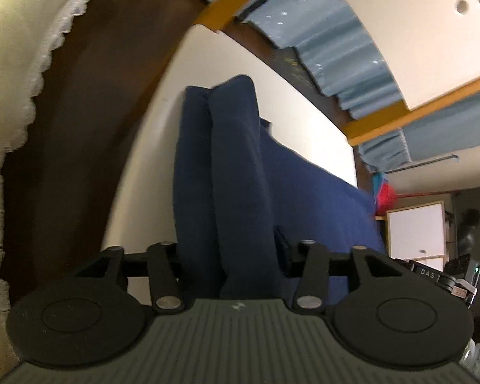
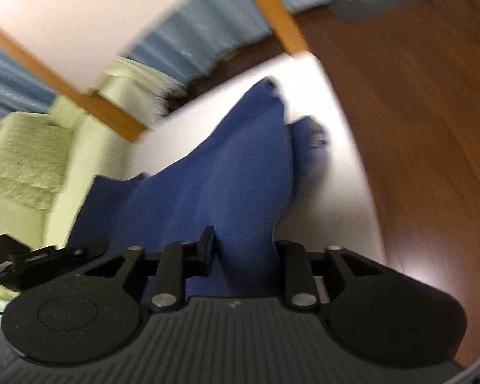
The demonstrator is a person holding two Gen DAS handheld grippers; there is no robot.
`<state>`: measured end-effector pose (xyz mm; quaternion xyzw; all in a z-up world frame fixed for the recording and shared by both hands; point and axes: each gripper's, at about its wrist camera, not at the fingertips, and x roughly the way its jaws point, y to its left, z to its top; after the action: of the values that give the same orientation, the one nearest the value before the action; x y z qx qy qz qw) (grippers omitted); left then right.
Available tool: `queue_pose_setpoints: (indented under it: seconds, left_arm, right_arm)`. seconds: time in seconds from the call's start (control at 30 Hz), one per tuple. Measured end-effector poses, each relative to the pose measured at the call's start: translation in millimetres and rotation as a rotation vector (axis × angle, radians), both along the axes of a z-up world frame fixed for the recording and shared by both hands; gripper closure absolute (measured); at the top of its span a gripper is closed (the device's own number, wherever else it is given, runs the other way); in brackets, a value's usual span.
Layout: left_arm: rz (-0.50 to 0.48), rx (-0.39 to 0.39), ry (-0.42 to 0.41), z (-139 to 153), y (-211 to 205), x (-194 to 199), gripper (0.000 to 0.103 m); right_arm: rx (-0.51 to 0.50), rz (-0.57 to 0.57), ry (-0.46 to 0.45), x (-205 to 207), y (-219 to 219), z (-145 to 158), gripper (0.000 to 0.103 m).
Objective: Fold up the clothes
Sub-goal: 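Carry the folded shirt with both grippers onto the white chair seat, then open both grippers and smooth the shirt flat on the chair seat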
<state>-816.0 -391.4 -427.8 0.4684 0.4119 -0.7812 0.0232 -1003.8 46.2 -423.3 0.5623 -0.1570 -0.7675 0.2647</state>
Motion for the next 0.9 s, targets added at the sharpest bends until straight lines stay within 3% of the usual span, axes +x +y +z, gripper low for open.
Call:
queue_pose_setpoints:
  seconds: [0.1, 0.2, 0.27, 0.33, 0.43, 0.5, 0.6, 0.7, 0.77, 0.83, 0.9]
  left_arm:
    - [0.004, -0.164, -0.025, 33, -9, 4, 0.036]
    - [-0.033, -0.301, 0.02, 73, -8, 14, 0.035]
    - [-0.063, -0.339, 0.044, 88, -1, 19, 0.033]
    - [-0.102, -0.379, 0.054, 92, 10, 24, 0.033]
    - [-0.185, -0.399, 0.039, 80, 22, 18, 0.033]
    - [-0.275, -0.438, -0.003, 55, 35, 10, 0.032]
    - [-0.261, -0.421, -0.035, 27, 40, 10, 0.026]
    - [-0.209, -0.391, -0.035, 23, 41, 22, 0.021]
    - [-0.189, -0.386, -0.033, 24, 47, 25, 0.02]
    - [-0.186, -0.374, -0.03, 24, 57, 23, 0.019]
    - [-0.194, -0.363, -0.023, 22, 69, 16, 0.017]
  right_arm:
    - [0.094, -0.088, 0.108, 1, 15, 20, 0.072]
    - [0.217, -0.048, 0.29, 23, 12, 53, 0.07]
    - [0.236, 0.016, 0.37, 43, -1, 66, 0.07]
    - [0.223, 0.08, 0.383, 66, -21, 68, 0.07]
    - [0.229, 0.199, 0.374, 106, -56, 49, 0.073]
    - [0.236, 0.225, 0.402, 121, -66, 31, 0.073]
    - [0.245, 0.223, 0.417, 123, -73, 11, 0.074]
    - [0.291, 0.268, 0.422, 116, -79, -11, 0.074]
    - [0.311, 0.296, 0.444, 108, -77, -15, 0.062]
    - [0.329, 0.303, 0.441, 98, -73, -17, 0.056]
    - [0.368, 0.299, 0.459, 83, -63, -17, 0.057]
